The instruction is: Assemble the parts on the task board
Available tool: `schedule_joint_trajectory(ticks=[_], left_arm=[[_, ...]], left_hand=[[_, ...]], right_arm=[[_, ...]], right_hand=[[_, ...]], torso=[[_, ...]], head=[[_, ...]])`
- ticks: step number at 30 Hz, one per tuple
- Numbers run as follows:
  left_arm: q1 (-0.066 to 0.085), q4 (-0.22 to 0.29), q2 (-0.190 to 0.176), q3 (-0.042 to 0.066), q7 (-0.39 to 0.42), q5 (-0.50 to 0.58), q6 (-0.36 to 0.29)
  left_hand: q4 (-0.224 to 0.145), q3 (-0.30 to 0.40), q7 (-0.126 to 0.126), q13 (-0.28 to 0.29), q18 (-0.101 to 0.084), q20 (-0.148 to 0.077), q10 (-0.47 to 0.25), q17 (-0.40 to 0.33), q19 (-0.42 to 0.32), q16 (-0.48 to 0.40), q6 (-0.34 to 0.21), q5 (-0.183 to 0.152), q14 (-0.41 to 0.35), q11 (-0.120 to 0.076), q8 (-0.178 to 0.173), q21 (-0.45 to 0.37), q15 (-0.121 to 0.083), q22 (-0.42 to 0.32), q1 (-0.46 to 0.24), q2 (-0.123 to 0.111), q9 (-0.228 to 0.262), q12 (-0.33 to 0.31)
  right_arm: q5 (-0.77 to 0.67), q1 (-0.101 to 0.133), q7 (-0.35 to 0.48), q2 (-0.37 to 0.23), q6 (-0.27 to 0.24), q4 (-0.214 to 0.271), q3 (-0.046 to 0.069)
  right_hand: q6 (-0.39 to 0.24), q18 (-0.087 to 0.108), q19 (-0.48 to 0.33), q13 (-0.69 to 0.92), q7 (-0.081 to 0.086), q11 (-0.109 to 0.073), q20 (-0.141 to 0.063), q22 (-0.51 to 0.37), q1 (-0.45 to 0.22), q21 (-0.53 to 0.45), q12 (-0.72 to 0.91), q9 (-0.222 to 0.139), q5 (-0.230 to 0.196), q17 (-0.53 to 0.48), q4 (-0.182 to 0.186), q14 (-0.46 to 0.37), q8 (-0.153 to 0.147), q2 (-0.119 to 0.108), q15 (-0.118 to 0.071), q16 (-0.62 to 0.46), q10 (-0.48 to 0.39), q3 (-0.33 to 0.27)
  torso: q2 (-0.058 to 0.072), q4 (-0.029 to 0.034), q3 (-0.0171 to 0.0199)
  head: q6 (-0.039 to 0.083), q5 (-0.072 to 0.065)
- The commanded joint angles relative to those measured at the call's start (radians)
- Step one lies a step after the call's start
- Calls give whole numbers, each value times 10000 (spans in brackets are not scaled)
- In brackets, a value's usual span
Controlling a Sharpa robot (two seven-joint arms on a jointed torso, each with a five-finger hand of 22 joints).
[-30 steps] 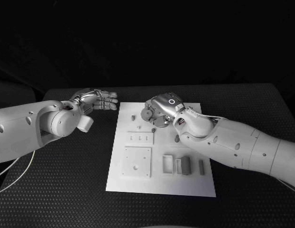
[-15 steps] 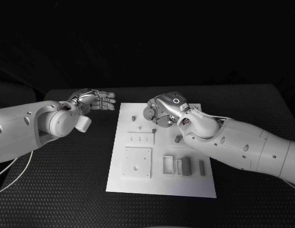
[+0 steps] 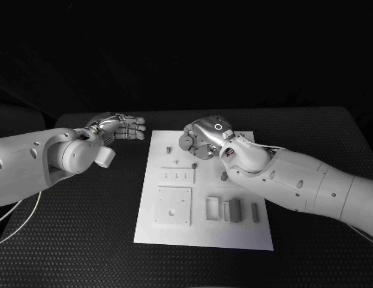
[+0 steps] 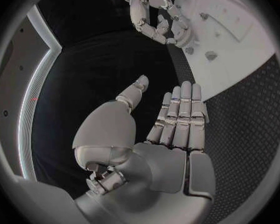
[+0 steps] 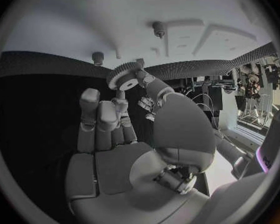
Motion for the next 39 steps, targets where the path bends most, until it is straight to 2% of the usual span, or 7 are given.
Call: schedule_joint_trajectory(ticks=[1,7,15,20,27,34,39], left_arm=[[10,9,42,8,89,-28,14],[10,15,68,8,89,-29,28],[10,34,65,8,92,-29,31],[10,30,71,8,90,-29,32],[10,33,70,8,90,-29,41],[10,11,98,8,87,-29,44],[10,12,99,8,86,-29,45]], left_hand=[[10,47,226,12,-110,-11,-44,13,-17,-50,-56,38,43,-11,27,-62,-4,-15,-60,-35,12,-48],[11,50,226,13,-110,-11,-44,15,-19,-53,-58,38,42,-11,28,-62,-3,-15,-58,-35,12,-49],[11,51,226,13,-111,-9,-44,17,-22,-57,-59,38,41,-11,29,-62,-2,-16,-56,-37,12,-50],[12,52,227,14,-111,-9,-43,18,-22,-59,-60,38,41,-11,30,-62,-2,-16,-57,-37,12,-50],[13,54,227,15,-111,-8,-43,20,-23,-62,-61,38,42,-11,31,-61,-1,-16,-58,-37,13,-50],[15,54,228,15,-111,-7,-44,22,-24,-65,-62,38,43,-10,32,-60,-1,-16,-61,-36,13,-51],[15,55,228,16,-112,-7,-44,24,-25,-67,-63,38,43,-10,33,-60,0,-16,-63,-37,13,-52]], right_arm=[[-36,-2,101,130,44,-246,-5],[-48,-6,130,300,89,-580,-64],[-120,-6,158,407,64,-669,-135],[-119,-17,176,441,91,-724,-179],[-117,-28,194,499,122,-824,-228],[-104,-33,204,560,144,-950,-278],[-88,-35,209,573,156,-1002,-299]], right_hand=[[396,455,33,-14,325,-10,-66,161,8,17,-69,9,22,-12,49,10,62,1,-48,2,49,12],[387,455,32,-16,327,-8,-68,160,3,13,-74,7,22,-13,61,10,54,3,-47,-2,51,10],[382,455,31,-17,326,-8,-73,160,23,10,-78,6,23,-15,55,10,49,8,-47,-6,53,16],[380,455,30,-18,327,-8,-75,160,28,9,-80,6,22,-15,54,10,46,7,-47,-8,54,15],[377,455,29,-18,328,-7,-76,161,31,7,-82,6,22,-16,54,10,43,7,-46,-10,56,12],[372,455,27,-19,330,-5,-77,161,34,4,-85,5,21,-16,55,10,38,10,-45,-13,57,10],[368,455,26,-19,332,-4,-78,161,34,2,-87,4,20,-16,58,9,35,12,-44,-15,57,8]], torso=[[4,9,-10],[5,15,-18],[0,-6,-22],[6,9,-15],[2,-11,-8],[9,10,-5],[0,-3,-9]], head=[[-15,-3],[-38,5],[-55,44],[-72,55],[-89,76],[-103,77],[-113,90]])
